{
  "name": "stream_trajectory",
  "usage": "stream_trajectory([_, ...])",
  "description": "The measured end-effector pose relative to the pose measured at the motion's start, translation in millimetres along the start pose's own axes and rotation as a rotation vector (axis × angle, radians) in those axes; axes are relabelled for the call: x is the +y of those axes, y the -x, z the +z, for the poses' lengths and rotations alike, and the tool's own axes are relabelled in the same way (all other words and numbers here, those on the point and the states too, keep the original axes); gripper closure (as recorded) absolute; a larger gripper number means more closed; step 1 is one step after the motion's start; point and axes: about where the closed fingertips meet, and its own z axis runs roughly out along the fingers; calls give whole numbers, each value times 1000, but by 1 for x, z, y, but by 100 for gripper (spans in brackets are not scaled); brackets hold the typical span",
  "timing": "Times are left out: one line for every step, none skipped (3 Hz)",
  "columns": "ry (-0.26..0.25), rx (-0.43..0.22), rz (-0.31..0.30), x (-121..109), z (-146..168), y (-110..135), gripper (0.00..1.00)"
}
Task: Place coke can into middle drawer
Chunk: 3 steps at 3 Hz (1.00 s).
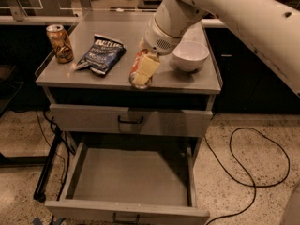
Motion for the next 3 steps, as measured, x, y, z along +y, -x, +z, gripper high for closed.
stream_trajectory([42, 1, 50, 39, 2, -3, 100])
stream_trajectory([111, 28, 143, 105, 12, -11, 100])
stream_trajectory([109, 27, 142, 104, 12, -10, 100])
